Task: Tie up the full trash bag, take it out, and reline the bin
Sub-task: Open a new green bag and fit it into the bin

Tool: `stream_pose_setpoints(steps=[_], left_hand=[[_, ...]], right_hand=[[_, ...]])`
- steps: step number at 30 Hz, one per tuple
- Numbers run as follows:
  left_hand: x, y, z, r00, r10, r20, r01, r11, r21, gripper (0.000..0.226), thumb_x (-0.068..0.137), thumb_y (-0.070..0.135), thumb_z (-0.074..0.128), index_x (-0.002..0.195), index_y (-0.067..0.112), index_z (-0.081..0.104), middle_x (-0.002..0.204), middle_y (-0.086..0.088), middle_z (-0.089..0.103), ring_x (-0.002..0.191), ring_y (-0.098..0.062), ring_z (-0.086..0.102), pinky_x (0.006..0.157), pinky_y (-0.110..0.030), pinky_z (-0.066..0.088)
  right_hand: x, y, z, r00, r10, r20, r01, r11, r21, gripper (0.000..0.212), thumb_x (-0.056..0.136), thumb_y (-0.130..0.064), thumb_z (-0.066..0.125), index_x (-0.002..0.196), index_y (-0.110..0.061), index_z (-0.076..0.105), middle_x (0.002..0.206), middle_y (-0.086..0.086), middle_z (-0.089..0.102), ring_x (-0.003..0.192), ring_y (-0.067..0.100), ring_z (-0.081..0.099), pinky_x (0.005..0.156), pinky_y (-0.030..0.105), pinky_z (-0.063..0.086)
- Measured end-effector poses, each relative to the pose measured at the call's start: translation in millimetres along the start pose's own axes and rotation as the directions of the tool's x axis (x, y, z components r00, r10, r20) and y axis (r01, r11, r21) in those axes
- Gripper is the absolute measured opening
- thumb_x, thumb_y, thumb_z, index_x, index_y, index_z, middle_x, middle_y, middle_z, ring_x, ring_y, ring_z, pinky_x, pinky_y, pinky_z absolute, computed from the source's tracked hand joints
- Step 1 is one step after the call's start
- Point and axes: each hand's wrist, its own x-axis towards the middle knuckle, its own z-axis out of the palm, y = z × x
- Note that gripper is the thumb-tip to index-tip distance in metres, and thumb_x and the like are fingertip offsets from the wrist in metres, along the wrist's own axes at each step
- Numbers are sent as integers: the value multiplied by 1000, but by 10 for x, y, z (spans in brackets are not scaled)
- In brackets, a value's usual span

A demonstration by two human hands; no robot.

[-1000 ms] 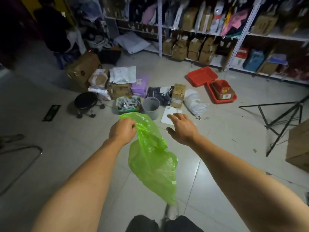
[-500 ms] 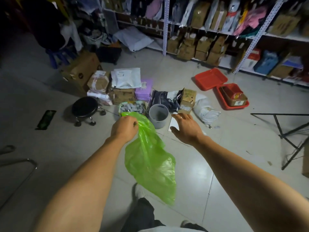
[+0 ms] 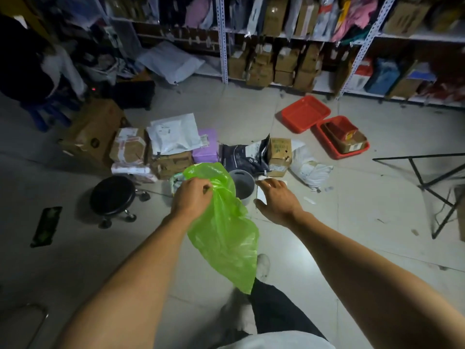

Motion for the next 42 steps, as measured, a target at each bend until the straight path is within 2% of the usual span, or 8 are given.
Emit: stream_pose_setpoints(steps=[9,13,20,26,30,34,38,42], left_hand=[[1218,22,-152,999,40,30,-39,999,-34,13,84,11,67,91,14,77,89,-8,75,81,-26,69,72,-34,54],[1646,6,-250,999,41,32,-39,998,-56,15,86,11,66,97,14,76,94,-6,75,83,-22,68,75,-29,52],[2158,-92,-498,999,51,4,-51,995,-82,18,87,12,66,101,17,76,96,-3,75,80,-16,66,76,-25,51],[2490,-256,-753,990,140,6,-139,988,-73,18,87,12,65,101,18,76,101,-2,74,88,-17,67,81,-24,50],[2634,-416,-934,986,165,4,-164,983,-79,17,87,11,66,101,15,76,98,-4,75,86,-19,67,83,-30,53],[2748,-559,-1035,983,180,21,-179,982,-56,17,87,10,66,100,12,76,99,-7,75,91,-24,67,82,-28,50],[2838,-694,-1005,983,114,143,-116,993,7,25,86,7,61,104,18,74,104,-6,74,92,-21,67,75,-22,44],[2862,-765,-929,961,45,271,-65,996,63,39,83,0,57,117,18,67,118,-14,68,109,-28,63,85,-26,47]], right_hand=[[1237,-21,-71,997,-51,51,47,997,68,50,87,-38,56,134,-21,51,138,8,51,126,29,43,102,35,36],[1729,-19,-123,994,-23,111,14,997,81,56,87,-44,55,138,-21,47,139,10,49,127,32,42,105,39,38],[2302,-80,-234,994,-2,106,-5,998,67,60,86,-48,57,138,-21,47,141,10,47,131,32,40,108,43,37],[2576,-314,-296,997,41,71,-45,998,55,47,89,-41,57,131,-21,56,136,11,52,127,33,43,105,43,40],[2689,-447,-331,997,79,14,-80,995,55,29,88,-29,44,99,-17,68,108,13,66,107,35,56,92,45,48],[2715,-541,-456,992,106,-67,-100,992,80,24,86,-18,43,80,-9,65,88,18,68,87,37,61,74,41,53],[2700,-602,-598,986,129,-104,-117,987,114,17,85,-18,46,83,-11,60,90,17,69,83,36,64,66,38,51],[2692,-649,-690,978,182,-103,-172,980,98,16,90,-22,43,95,-11,55,95,21,68,85,40,63,62,33,35]])
